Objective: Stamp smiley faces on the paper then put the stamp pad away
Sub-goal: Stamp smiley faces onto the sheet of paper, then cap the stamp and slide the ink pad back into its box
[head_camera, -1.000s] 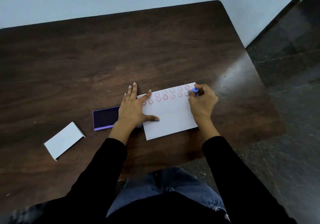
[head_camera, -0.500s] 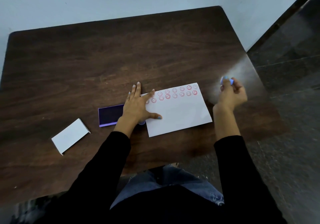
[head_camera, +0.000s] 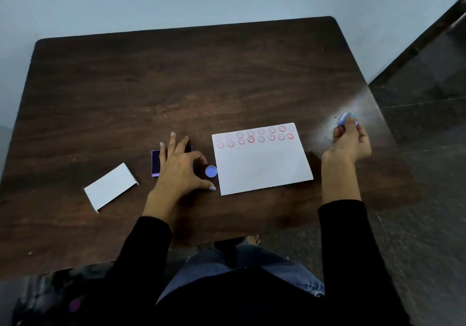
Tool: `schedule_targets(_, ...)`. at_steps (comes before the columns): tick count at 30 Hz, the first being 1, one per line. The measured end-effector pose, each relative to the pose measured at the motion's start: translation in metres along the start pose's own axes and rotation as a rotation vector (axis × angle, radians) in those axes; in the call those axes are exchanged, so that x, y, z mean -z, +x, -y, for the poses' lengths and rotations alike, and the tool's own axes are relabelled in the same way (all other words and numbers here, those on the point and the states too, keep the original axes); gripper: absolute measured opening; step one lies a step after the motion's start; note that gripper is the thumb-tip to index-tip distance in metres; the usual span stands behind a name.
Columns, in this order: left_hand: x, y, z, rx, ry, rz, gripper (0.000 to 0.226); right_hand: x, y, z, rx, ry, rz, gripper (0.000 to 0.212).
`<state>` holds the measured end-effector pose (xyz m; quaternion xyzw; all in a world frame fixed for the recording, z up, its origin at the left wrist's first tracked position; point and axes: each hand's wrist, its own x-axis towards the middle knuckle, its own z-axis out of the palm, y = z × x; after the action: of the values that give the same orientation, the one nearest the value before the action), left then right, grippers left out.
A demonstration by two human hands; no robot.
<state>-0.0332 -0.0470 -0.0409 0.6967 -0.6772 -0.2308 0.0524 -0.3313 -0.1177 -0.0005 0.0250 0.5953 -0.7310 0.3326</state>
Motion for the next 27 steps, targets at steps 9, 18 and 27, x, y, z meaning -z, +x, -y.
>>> schedule_targets(9, -0.006, -0.005, -0.004, 0.001, -0.040, -0.068, 0.034, 0.001, -0.004, -0.005, 0.003, -0.041, 0.022, 0.022)
schedule_targets(18, 0.008, -0.011, 0.000, 0.092, -0.254, -0.310, 0.024, -0.009, -0.020, -0.003, 0.021, -0.044, 0.077, 0.016)
schedule_targets(27, 0.043, -0.013, -0.001, 0.189, -0.517, -0.465, 0.022, -0.058, -0.124, -0.069, -0.134, -0.255, 0.599, 0.022)
